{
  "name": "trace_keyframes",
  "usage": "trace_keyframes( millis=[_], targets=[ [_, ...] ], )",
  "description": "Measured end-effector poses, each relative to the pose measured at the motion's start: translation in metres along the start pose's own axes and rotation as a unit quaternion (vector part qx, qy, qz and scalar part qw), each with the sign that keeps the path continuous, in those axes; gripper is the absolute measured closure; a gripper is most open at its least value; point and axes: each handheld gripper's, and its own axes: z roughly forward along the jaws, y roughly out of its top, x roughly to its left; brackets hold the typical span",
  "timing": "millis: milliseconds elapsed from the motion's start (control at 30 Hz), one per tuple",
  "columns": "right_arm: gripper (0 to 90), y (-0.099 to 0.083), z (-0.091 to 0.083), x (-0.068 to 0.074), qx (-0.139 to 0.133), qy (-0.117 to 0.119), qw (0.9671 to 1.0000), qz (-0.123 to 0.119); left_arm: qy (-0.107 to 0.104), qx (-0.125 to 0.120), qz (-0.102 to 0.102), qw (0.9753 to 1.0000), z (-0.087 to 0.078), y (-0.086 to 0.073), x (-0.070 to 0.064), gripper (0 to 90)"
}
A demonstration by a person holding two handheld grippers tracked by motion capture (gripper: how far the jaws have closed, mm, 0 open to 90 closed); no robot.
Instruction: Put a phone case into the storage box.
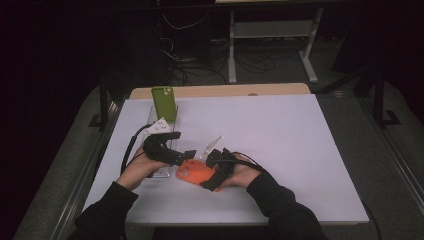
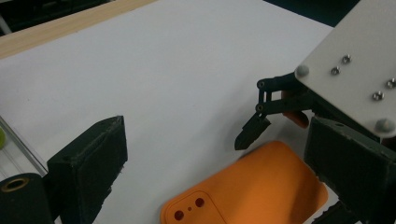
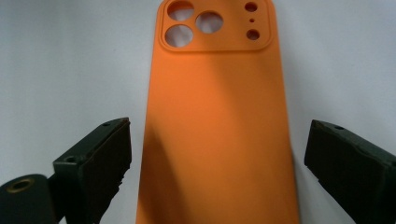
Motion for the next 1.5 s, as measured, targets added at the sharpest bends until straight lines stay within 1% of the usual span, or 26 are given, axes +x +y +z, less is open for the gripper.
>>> trace_keyframes(
  millis=[233,367,433,500,633,733,833,900,967,1000,1033,1133,1200,1267,1300,1333,1367,1433,1500],
  targets=[
    [10.0,0.000,0.008,0.005,0.005,-0.005,1.0000,-0.004,0.004,0.006,-0.001,1.0000,0.000,-0.001,0.001,5.6],
    [12.0,-0.001,0.010,0.008,0.005,-0.022,0.9996,-0.016,0.005,0.004,-0.001,1.0000,0.000,0.000,0.001,5.6],
    [12.6,-0.002,0.010,0.008,0.005,-0.023,0.9996,-0.018,0.006,0.005,-0.003,1.0000,0.000,-0.001,0.001,5.6],
    [14.5,-0.002,0.010,0.009,0.005,-0.024,0.9995,-0.017,0.008,0.006,-0.004,0.9999,0.000,-0.001,0.002,5.7],
    [15.1,-0.003,0.009,0.009,0.004,-0.025,0.9996,-0.013,0.010,0.011,0.003,0.9999,-0.001,-0.001,0.003,5.7],
    [15.3,-0.002,0.009,0.008,0.003,-0.024,0.9996,-0.017,0.012,0.009,-0.005,0.9999,0.000,-0.002,0.003,5.8],
    [15.3,-0.003,0.008,0.008,0.003,-0.022,0.9996,-0.015,0.014,0.014,-0.003,0.9998,0.001,-0.003,0.004,5.8],
    [15.3,-0.006,0.005,0.005,-0.001,-0.017,0.9997,-0.018,0.014,0.014,-0.002,0.9998,0.001,-0.003,0.006,5.8],
    [15.4,-0.008,0.001,0.003,0.000,-0.014,0.9998,-0.013,0.013,0.013,-0.002,0.9998,0.000,-0.003,0.007,5.8],
    [15.3,-0.010,0.000,0.002,-0.001,-0.016,0.9998,-0.015,0.012,0.011,-0.003,0.9999,0.000,-0.002,0.007,5.8],
    [15.3,-0.012,-0.002,0.000,-0.001,-0.016,0.9998,-0.013,0.012,0.011,0.000,0.9999,0.000,-0.002,0.008,5.8],
    [15.4,-0.017,-0.013,-0.007,-0.001,-0.012,0.9998,-0.014,0.002,0.014,0.001,0.9999,-0.001,-0.001,0.008,5.7],
    [15.4,-0.020,-0.020,-0.012,0.001,-0.010,0.9997,-0.023,-0.009,0.018,0.004,0.9998,0.000,-0.001,0.008,5.7],
    [15.4,-0.022,-0.028,-0.015,0.003,-0.011,0.9996,-0.028,-0.021,0.022,0.014,0.9994,0.002,0.000,0.006,5.7],
    [15.4,-0.024,-0.034,-0.018,0.002,-0.010,0.9994,-0.034,-0.023,0.025,0.015,0.9993,0.003,0.000,0.004,5.7],
    [15.4,-0.026,-0.037,-0.020,0.004,-0.009,0.9993,-0.035,-0.028,0.029,0.023,0.9989,0.005,0.001,0.003,5.7],
    [15.4,-0.027,-0.042,-0.022,0.005,-0.009,0.9993,-0.036,-0.036,0.032,0.027,0.9985,0.007,0.001,0.002,5.7],
    [15.4,-0.033,-0.052,-0.027,0.008,-0.001,0.9992,-0.039,-0.048,0.037,0.033,0.9976,0.011,0.003,-0.002,5.6],
    [15.4,-0.038,-0.061,-0.032,0.011,0.006,0.9990,-0.043,-0.061,0.049,0.057,0.9954,0.015,0.005,-0.007,5.5]
  ],
)
